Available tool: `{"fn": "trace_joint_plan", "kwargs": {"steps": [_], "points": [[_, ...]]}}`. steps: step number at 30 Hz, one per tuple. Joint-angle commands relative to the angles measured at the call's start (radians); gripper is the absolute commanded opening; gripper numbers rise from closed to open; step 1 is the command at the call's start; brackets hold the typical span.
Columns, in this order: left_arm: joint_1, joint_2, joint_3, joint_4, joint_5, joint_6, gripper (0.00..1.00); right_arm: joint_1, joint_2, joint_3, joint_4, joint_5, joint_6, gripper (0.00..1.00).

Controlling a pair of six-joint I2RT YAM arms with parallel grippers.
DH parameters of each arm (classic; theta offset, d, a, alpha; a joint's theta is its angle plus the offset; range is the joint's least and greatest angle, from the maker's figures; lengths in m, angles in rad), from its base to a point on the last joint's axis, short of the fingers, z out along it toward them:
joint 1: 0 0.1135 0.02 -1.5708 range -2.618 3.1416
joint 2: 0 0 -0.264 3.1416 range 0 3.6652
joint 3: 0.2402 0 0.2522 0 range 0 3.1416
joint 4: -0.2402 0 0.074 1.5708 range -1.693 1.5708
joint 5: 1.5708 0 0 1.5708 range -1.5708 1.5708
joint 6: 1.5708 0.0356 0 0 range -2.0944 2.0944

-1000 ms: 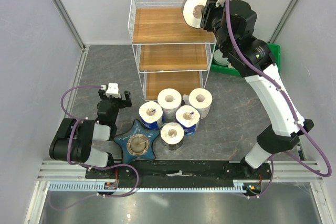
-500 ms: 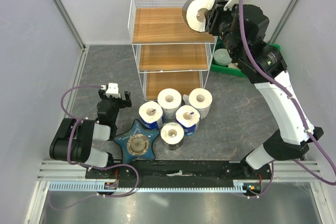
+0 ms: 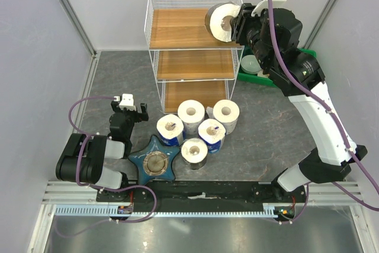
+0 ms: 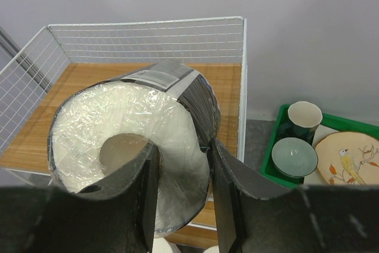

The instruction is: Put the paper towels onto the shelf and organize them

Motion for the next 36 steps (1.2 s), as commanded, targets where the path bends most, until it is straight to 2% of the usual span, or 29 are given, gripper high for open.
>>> {"fn": "trace_joint_plan", "kwargs": {"steps": [1,9,19,26,36], "points": [[0.007,-0.010,0.022,0.010,-0.012,-0.016,0.99,-0.004,-0.021,0.010,0.051,-0.018,0.017,0.29],[0.007,-0.010,0.022,0.010,-0.012,-0.016,1.00,-0.003,-0.020,0.016,0.053,-0.012,0.012,0.41],[0.007,-0.012,0.022,0.010,-0.012,-0.015,1.00,-0.004,-0.008,0.013,0.054,0.000,0.002,0.45],[0.007,-0.010,0.020,0.010,-0.012,-0.015,1.00,-0.004,0.001,0.016,0.056,0.000,-0.003,0.54],[0.007,-0.012,0.020,0.010,-0.012,-0.016,1.00,-0.004,0.022,0.022,0.066,0.022,-0.021,0.57]]}}
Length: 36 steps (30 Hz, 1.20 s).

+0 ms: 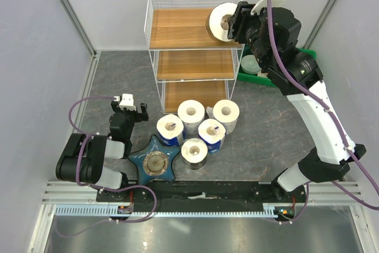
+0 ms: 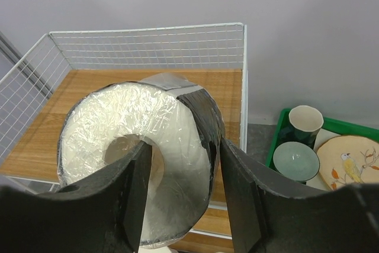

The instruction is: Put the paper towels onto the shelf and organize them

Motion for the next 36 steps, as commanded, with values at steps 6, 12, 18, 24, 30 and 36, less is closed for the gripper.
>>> {"fn": "trace_joint_plan", "kwargs": {"steps": [6,12,18,24,30,36], "points": [[0.007,-0.012,0.020,0.010,-0.012,-0.016,1.00,-0.005,0.052,0.073,0.046,0.023,-0.037,0.59],[0.007,-0.010,0.020,0.010,-0.012,-0.016,1.00,-0.004,0.062,0.090,0.061,-0.003,-0.040,0.66],[0.007,-0.010,0.020,0.010,-0.012,-0.016,1.00,-0.004,0.057,0.086,0.084,-0.002,-0.046,0.69],[0.007,-0.010,0.022,0.010,-0.014,-0.016,1.00,-0.004,0.051,0.083,0.101,-0.008,-0.049,0.70],[0.007,-0.010,0.022,0.010,-0.012,-0.016,1.00,-0.004,-0.007,0.002,0.155,-0.049,-0.049,0.71],[0.007,-0.010,0.022,0.010,-0.014,-0.016,0.99,-0.004,-0.200,-0.197,0.199,-0.155,0.008,0.73]]}}
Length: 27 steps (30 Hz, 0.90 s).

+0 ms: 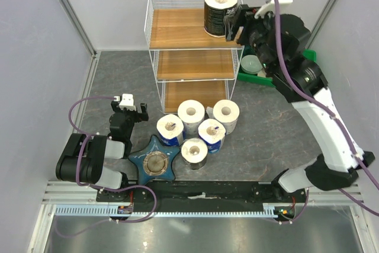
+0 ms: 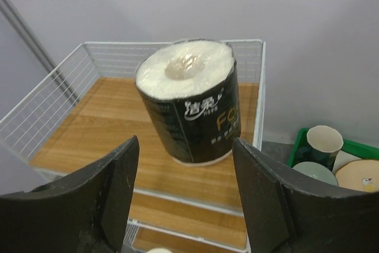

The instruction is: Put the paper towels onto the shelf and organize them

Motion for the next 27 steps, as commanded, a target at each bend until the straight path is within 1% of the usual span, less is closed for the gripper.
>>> {"fn": "trace_joint_plan", "kwargs": {"steps": [1,2,3,5,6,8,9,11,12,15,16,18,19,22,23,25,26,27], "points": [[0.007,-0.012,0.022,0.009,-0.012,-0.016,0.99,-0.002,-0.185,-0.151,0.068,-0.104,0.069,0.73],[0.007,-0.012,0.022,0.009,-0.011,-0.016,0.99,-0.002,-0.215,-0.197,0.071,-0.118,0.092,0.73],[0.008,-0.010,0.022,0.007,-0.009,-0.018,1.00,-0.002,-0.275,-0.292,0.072,-0.145,0.109,0.73],[0.011,-0.012,0.025,0.004,-0.003,-0.018,0.99,-0.004,-0.338,-0.396,0.072,-0.162,0.170,0.74],[0.013,-0.012,0.027,0.000,0.000,-0.018,0.99,-0.002,-0.399,-0.506,0.070,-0.169,0.190,0.74],[0.014,-0.015,0.020,0.009,-0.006,-0.019,1.00,-0.002,-0.464,-0.623,0.076,-0.182,0.267,0.75],[0.013,-0.048,0.025,-0.034,-0.015,-0.021,0.99,-0.002,-0.522,-0.738,0.082,-0.190,0.293,0.75],[0.013,-0.106,0.048,-0.115,-0.029,-0.029,0.99,-0.002,-0.573,-0.837,0.087,-0.216,0.341,0.75],[0.013,-0.154,0.048,-0.147,-0.032,-0.027,0.99,-0.002,-0.617,-0.914,0.081,-0.218,0.353,0.75],[0.005,-0.264,0.060,-0.264,-0.098,-0.050,0.99,-0.002,-0.695,-1.024,0.067,-0.215,0.385,0.75],[0.004,-0.348,0.086,-0.366,-0.171,-0.155,0.98,-0.001,-0.709,-1.039,0.056,-0.216,0.388,0.75],[0.004,-0.424,0.109,-0.471,-0.210,-0.231,0.99,-0.001,-0.743,-1.064,0.018,-0.204,0.393,0.75],[0.001,-0.484,0.123,-0.552,-0.222,-0.307,0.99,-0.002,-0.754,-1.067,0.007,-0.201,0.394,0.75],[-0.010,-0.603,0.174,-0.696,-0.215,-0.430,1.00,-0.001,-0.794,-1.069,-0.040,-0.186,0.394,0.76],[-0.015,-0.631,0.195,-0.820,-0.212,-0.447,1.00,-0.002,-0.817,-1.072,-0.050,-0.181,0.396,0.76],[-0.027,-0.680,0.253,-0.937,-0.215,-0.475,1.00,-0.001,-0.840,-1.082,-0.073,-0.161,0.411,0.76],[-0.027,-0.728,0.278,-1.067,-0.213,-0.487,0.99,0.001,-0.860,-1.096,-0.079,-0.155,0.419,0.76],[-0.027,-0.758,0.324,-1.126,-0.204,-0.487,1.00,-0.001,-0.869,-1.104,-0.096,-0.143,0.428,0.76]]}}
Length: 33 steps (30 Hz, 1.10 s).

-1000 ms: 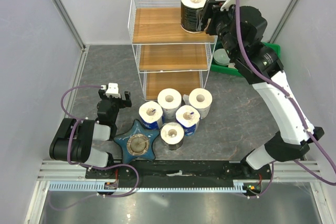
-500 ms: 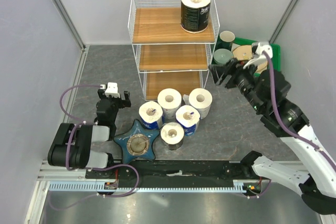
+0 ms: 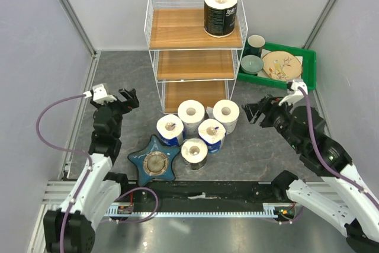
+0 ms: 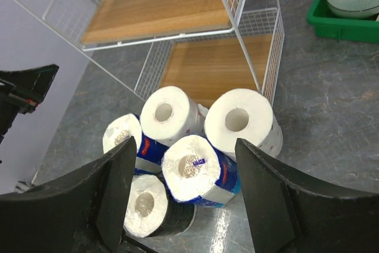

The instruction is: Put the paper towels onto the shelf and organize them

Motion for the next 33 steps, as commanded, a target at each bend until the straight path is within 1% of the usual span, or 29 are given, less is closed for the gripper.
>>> {"fn": "trace_joint_plan", "kwargs": {"steps": [1,2,3,4,6,7,9,10,12,15,16,17,18,20,21,22,24,25,27,30,32,33], "points": [[-0.022,-0.129,0.143,-0.443,-0.016,-0.150,1.00,-0.001,-0.059,-0.030,-0.050,0.045,0.067,0.76],[-0.045,-0.188,0.161,-0.555,-0.047,-0.187,0.99,-0.001,-0.077,-0.053,-0.053,0.045,0.076,0.76],[-0.070,-0.212,0.186,-0.583,-0.044,-0.216,1.00,-0.001,-0.086,-0.064,-0.055,0.042,0.088,0.76],[-0.070,-0.229,0.203,-0.625,0.021,-0.232,1.00,-0.001,-0.097,-0.075,-0.058,0.045,0.110,0.76],[-0.070,-0.250,0.261,-0.761,0.043,-0.293,1.00,-0.002,-0.123,-0.102,-0.062,0.040,0.124,0.76],[-0.070,-0.247,0.276,-0.778,0.123,-0.290,1.00,-0.001,-0.132,-0.108,-0.067,0.040,0.127,0.76],[-0.070,-0.235,0.322,-0.810,0.204,-0.267,1.00,-0.001,-0.146,-0.111,-0.090,0.046,0.132,0.76],[-0.070,-0.232,0.338,-0.823,0.278,-0.267,1.00,-0.002,-0.149,-0.110,-0.102,0.054,0.130,0.76],[-0.070,-0.235,0.385,-0.867,0.297,-0.272,0.99,-0.001,-0.154,-0.105,-0.133,0.066,0.130,0.76],[-0.070,-0.252,0.419,-0.872,0.303,-0.240,1.00,-0.001,-0.168,-0.118,-0.157,0.078,0.142,0.76],[-0.070,-0.262,0.425,-0.875,0.336,-0.230,0.99,-0.002,-0.178,-0.128,-0.157,0.079,0.148,0.76],[-0.070,-0.264,0.428,-0.875,0.378,-0.223,0.99,-0.002,-0.184,-0.136,-0.162,0.074,0.153,0.76],[-0.070,-0.263,0.436,-0.880,0.483,-0.229,0.99,-0.002,-0.189,-0.144,-0.163,0.072,0.167,0.76],[-0.070,-0.256,0.435,-0.919,0.583,-0.240,1.00,-0.001,-0.209,-0.170,-0.165,0.069,0.179,0.77],[-0.070,-0.256,0.428,-0.936,0.664,-0.237,0.99,-0.002,-0.218,-0.180,-0.165,0.068,0.196,0.76],[-0.070,-0.272,0.418,-0.965,0.694,-0.226,1.00,-0.001,-0.238,-0.205,-0.163,0.066,0.202,0.76],[-0.070,-0.296,0.402,-1.024,0.693,-0.176,1.00,-0.001,-0.266,-0.236,-0.150,0.057,0.217,0.76],[-0.070,-0.321,0.399,-1.080,0.686,-0.161,1.00,-0.001,-0.290,-0.260,-0.150,0.057,0.224,0.76],[-0.088,-0.332,0.384,-1.111,0.697,-0.166,1.00,-0.004,-0.307,-0.279,-0.162,0.054,0.231,0.76],[-0.112,-0.373,0.294,-1.064,0.731,-0.253,1.00,-0.001,-0.321,-0.303,-0.186,0.062,0.239,0.76],[-0.119,-0.400,0.255,-1.042,0.728,-0.285,1.00,-0.002,-0.320,-0.311,-0.197,0.063,0.240,0.76],[-0.122,-0.423,0.254,-1.038,0.705,-0.301,1.00,-0.002,-0.320,-0.311,-0.199,0.063,0.240,0.76]]}}
